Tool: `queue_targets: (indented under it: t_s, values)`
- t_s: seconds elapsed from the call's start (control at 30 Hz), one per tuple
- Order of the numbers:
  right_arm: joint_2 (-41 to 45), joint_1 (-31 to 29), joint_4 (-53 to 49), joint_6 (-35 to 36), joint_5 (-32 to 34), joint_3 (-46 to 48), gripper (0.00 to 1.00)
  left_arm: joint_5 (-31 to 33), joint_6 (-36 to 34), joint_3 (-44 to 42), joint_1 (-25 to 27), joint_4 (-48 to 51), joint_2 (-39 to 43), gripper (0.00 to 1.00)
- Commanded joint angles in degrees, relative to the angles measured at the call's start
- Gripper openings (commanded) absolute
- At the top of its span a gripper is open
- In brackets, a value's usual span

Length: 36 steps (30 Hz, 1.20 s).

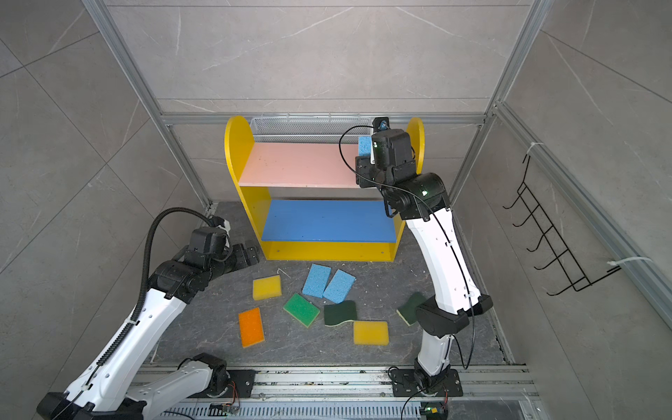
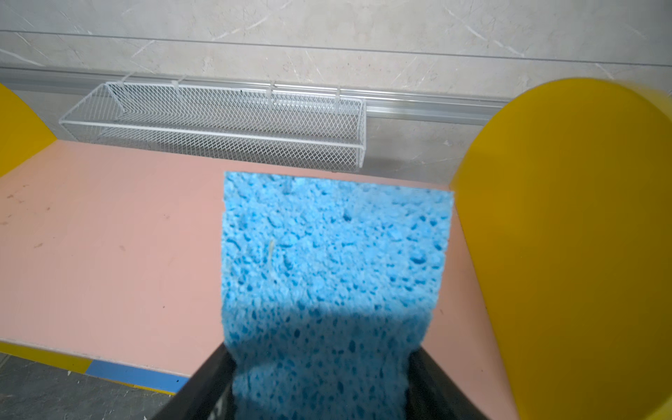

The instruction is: Place and organize the cleaning sponges onto the shelf

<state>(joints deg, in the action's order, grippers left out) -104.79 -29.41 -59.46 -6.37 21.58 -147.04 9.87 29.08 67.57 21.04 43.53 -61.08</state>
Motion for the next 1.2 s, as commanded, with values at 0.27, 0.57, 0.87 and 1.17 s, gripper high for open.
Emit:
queue_targets:
  t_s: [0.27, 0.57, 0.87, 1.17]
  values:
    - [-4.3, 2.0, 5.7, 1.4, -2.0, -4.6, 0.68, 1.7, -2.4, 1.4, 0.4, -2.3, 0.5, 1.00]
    - [-9.5, 3.3, 5.8, 0.4, -3.3, -9.2, 0.68, -0.1, 0.3, -2.1, 0.5, -5.1, 4.0, 1.00]
    - [-11.1, 5.4, 5.0, 2.7, 0.5, -9.7, 0.68, 0.7, 0.1, -2.5, 0.4, -5.3, 2.9, 1.00]
    - [-11.5, 6.9, 1.8, 2.9, 1.1, -9.7, 0.68, 0.0, 0.1, -1.9, 0.4, -5.4, 0.5, 1.00]
